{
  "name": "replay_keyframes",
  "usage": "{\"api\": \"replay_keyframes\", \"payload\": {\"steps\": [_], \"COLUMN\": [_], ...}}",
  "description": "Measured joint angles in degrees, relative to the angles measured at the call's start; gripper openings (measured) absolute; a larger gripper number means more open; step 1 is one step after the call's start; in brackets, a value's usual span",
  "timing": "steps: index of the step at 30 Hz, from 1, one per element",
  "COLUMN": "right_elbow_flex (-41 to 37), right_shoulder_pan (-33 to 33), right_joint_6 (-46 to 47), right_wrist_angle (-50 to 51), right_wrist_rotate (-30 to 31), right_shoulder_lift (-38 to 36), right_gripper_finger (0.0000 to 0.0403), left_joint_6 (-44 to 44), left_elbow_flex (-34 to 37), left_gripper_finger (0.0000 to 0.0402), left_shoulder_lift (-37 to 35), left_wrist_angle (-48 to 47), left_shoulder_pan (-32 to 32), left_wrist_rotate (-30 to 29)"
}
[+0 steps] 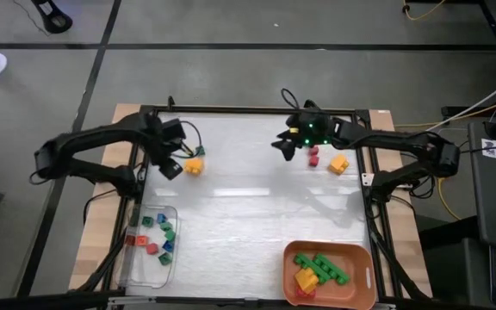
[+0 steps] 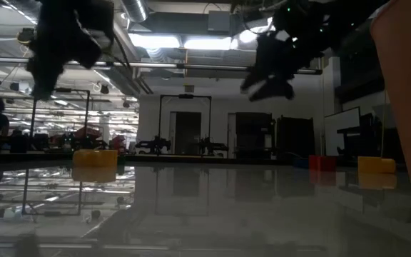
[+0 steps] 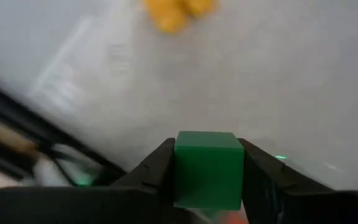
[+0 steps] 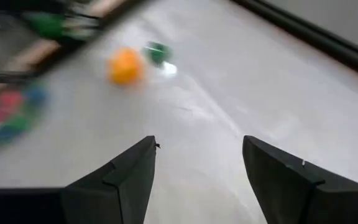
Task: Sort blocks by size
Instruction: Put the small green block into the transparent bin
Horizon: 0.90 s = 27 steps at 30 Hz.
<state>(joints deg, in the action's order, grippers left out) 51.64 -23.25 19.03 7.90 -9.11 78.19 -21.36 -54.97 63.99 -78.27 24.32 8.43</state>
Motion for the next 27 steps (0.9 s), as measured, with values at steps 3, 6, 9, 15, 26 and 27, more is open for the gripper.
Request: {"api": "replay_keyframes", "payload": {"steps": [3, 6, 9, 15, 26, 27], "right_elbow_flex": [0.0, 0.0, 0.0, 0.0, 0.0, 0.0], "right_shoulder_pan": [-1.2, -2.1, -2.4, -0.5, 0.7, 0.7], "right_joint_6": [1.4, 5.8, 7.7, 7.7, 14.2, 15.0], "right_wrist_angle": [5.6, 11.7, 17.6, 26.8, 32.8, 33.5], "right_wrist_rotate": [6.6, 11.7, 12.7, 13.0, 16.5, 16.8], "right_shoulder_lift": [0.0, 0.0, 0.0, 0.0, 0.0, 0.0], "right_gripper_finger": [0.0239, 0.0239, 0.0239, 0.0239, 0.0239, 0.0239], "left_joint_6": [-6.0, -12.7, -20.8, -37.7, -51.6, -52.0], "left_elbow_flex": [-0.1, -0.1, -0.1, -0.1, 0.3, 0.3], "left_gripper_finger": [0.0120, 0.0124, 0.0125, 0.0126, 0.0145, 0.0147], "left_shoulder_lift": [-3.8, -7.4, -10.2, -12.4, -5.8, -4.8], "left_wrist_angle": [-0.7, -0.6, 0.0, 7.4, 20.0, 19.6], "left_shoulder_pan": [-5.0, -11.2, -18.6, -35.2, -55.6, -56.6], "left_wrist_rotate": [5.2, 8.7, 10.9, 11.6, 4.7, 4.6]}}
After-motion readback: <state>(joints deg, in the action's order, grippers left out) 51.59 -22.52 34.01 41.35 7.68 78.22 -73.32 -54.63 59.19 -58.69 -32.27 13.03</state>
